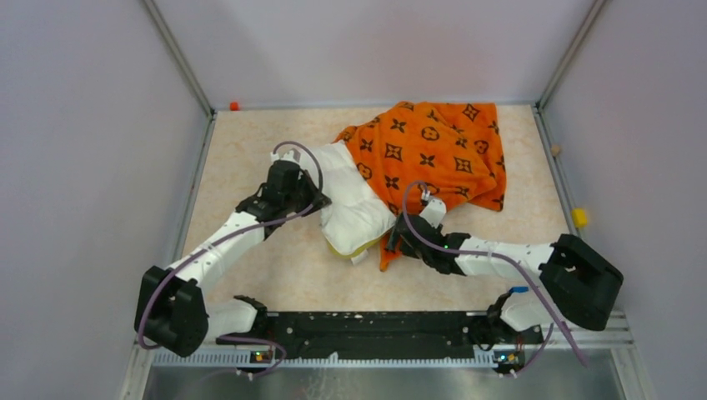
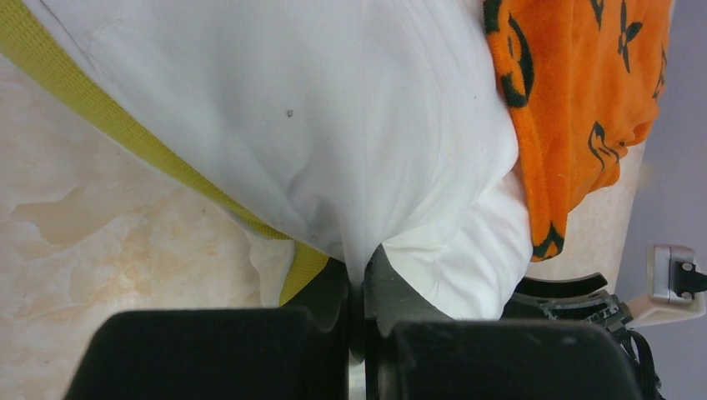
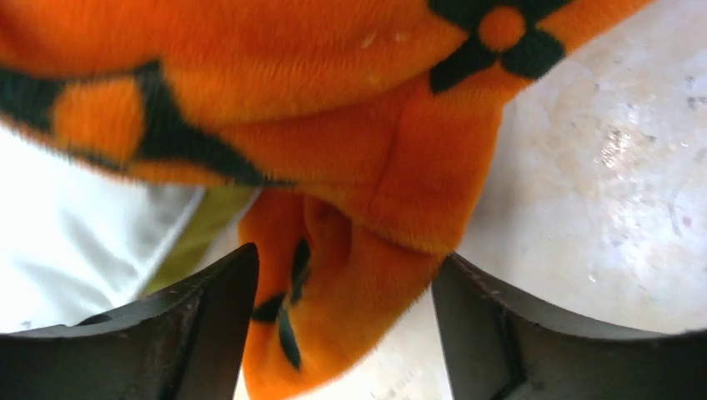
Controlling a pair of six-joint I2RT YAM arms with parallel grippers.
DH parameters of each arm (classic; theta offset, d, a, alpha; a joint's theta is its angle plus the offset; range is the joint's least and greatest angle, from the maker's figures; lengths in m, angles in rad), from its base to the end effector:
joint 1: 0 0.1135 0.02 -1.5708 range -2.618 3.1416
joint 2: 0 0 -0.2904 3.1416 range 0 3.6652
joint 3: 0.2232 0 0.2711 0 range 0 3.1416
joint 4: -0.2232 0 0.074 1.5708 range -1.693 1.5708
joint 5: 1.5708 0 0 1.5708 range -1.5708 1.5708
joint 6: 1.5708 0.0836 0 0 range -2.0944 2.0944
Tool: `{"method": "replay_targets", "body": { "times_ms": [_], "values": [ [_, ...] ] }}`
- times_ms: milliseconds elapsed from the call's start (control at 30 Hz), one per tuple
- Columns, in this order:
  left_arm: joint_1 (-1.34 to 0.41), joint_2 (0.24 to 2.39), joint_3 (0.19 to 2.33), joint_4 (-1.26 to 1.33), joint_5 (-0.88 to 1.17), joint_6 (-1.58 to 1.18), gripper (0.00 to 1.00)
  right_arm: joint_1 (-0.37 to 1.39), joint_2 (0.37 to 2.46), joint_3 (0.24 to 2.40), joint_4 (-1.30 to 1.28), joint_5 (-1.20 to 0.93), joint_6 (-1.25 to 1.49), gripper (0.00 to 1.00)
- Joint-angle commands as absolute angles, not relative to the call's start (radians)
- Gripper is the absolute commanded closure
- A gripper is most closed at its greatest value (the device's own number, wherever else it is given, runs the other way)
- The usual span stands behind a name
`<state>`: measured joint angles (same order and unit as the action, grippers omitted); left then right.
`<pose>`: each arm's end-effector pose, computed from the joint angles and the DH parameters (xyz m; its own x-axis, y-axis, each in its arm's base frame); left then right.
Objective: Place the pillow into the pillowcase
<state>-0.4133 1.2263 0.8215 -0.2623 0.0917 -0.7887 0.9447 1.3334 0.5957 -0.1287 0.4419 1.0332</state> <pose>0.2828 -0.1324 0.2406 -0.7298 -0.4513 -0.5135 -0.0737 0.7986 -0.5973 0.1957 0.2096 0.1484 -0.7184 0.3316 -0.6115 0.0916 0.9165 0.3894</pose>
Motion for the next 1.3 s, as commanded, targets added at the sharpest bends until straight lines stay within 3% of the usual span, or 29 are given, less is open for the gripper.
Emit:
{"method": "replay_targets", "body": {
  "times_ms": [0,33,67,100,333,567,667,733,767,867,1100,1133,1267],
  "values": [
    [-0.413,1.23,0.885,-0.207,0.064,-0.735,1.0,0.913,1.374,0.586,0.087,0.494,1.099,0.44],
    [-0.413,1.236,0.892,-0.21,0.063,-0.724,1.0,0.91,1.372,0.587,0.089,0.507,1.092,0.64],
    [-0.414,1.242,0.9,-0.216,0.061,-0.711,1.0,0.91,1.362,0.593,0.081,0.52,1.082,0.9],
    [-0.415,1.25,0.906,-0.219,0.062,-0.696,1.0,0.909,1.349,0.609,0.059,0.534,1.063,1.0],
    [-0.51,1.345,1.002,-0.216,0.171,-0.634,1.0,0.972,1.115,0.909,-0.155,0.598,0.722,1.0],
    [-0.709,1.372,1.168,-0.189,0.427,-0.794,0.97,1.126,1.287,1.471,-0.422,0.612,0.437,1.0],
    [-0.721,1.289,1.166,-0.244,0.389,-0.841,0.61,1.113,1.453,1.697,-0.481,0.598,0.35,1.0],
    [-0.709,1.191,1.129,-0.3,0.27,-0.854,0.24,1.053,1.582,1.844,-0.524,0.501,0.349,1.0],
    [-0.687,1.146,1.1,-0.318,0.221,-0.858,0.16,1.018,1.641,1.885,-0.519,0.434,0.355,1.0],
    [-0.57,1.023,1.013,-0.402,0.176,-0.878,0.04,0.93,1.859,1.995,-0.51,0.306,0.367,1.0],
    [-0.457,0.876,0.912,-0.55,0.055,-0.777,0.01,0.867,2.228,2.258,-0.54,0.161,0.412,1.0],
    [-0.455,0.873,0.889,-0.551,0.063,-0.772,0.01,0.868,2.25,2.304,-0.555,0.146,0.416,0.96],
    [-0.451,0.864,0.809,-0.559,0.065,-0.783,0.01,0.874,2.259,2.417,-0.611,0.114,0.375,0.46]
  ]
}}
